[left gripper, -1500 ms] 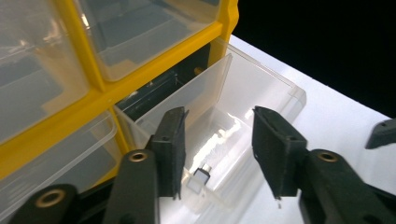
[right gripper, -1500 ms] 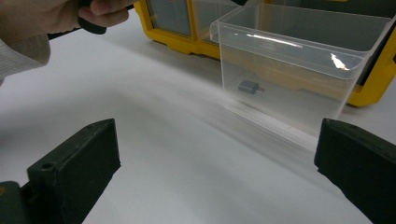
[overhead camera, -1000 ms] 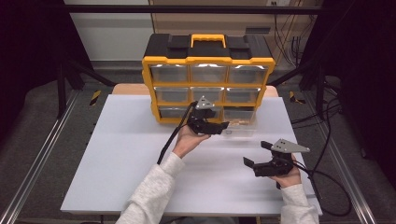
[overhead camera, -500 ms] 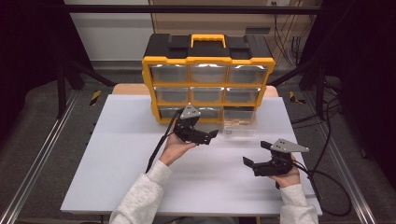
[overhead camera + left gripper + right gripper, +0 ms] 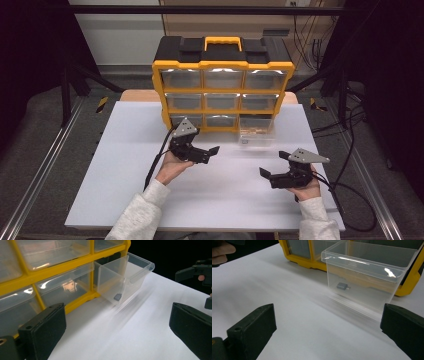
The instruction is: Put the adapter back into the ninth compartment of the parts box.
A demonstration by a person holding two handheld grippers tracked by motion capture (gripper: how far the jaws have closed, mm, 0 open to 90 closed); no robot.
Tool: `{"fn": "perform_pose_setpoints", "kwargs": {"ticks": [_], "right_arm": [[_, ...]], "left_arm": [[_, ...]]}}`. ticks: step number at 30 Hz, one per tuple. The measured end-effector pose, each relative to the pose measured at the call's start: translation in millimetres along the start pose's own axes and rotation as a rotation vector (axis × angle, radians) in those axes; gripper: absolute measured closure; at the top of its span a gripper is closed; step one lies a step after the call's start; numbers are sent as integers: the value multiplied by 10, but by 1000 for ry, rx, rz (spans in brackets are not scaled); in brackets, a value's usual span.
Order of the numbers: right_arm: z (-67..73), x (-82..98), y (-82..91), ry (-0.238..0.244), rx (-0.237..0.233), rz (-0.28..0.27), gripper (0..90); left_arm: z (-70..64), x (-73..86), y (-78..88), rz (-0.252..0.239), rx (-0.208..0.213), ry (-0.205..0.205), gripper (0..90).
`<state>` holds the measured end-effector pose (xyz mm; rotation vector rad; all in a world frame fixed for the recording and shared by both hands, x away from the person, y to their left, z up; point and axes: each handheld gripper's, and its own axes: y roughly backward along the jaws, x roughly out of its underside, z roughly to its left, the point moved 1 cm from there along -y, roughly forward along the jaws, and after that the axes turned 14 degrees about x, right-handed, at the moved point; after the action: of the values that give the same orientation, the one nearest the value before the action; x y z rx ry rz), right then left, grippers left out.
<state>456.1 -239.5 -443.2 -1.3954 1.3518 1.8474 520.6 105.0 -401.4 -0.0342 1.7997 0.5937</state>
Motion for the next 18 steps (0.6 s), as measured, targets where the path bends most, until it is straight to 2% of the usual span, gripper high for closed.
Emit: {"fn": "perform_pose_setpoints", "kwargs": {"ticks": [10, 18], "right_arm": [[19, -34, 0, 7, 8, -6, 5], [22, -62, -12, 4, 19, -11, 5]], "left_arm": [[44, 157, 259, -45, -10, 5, 3], [119, 339, 453, -66, -26, 27, 3]]}}
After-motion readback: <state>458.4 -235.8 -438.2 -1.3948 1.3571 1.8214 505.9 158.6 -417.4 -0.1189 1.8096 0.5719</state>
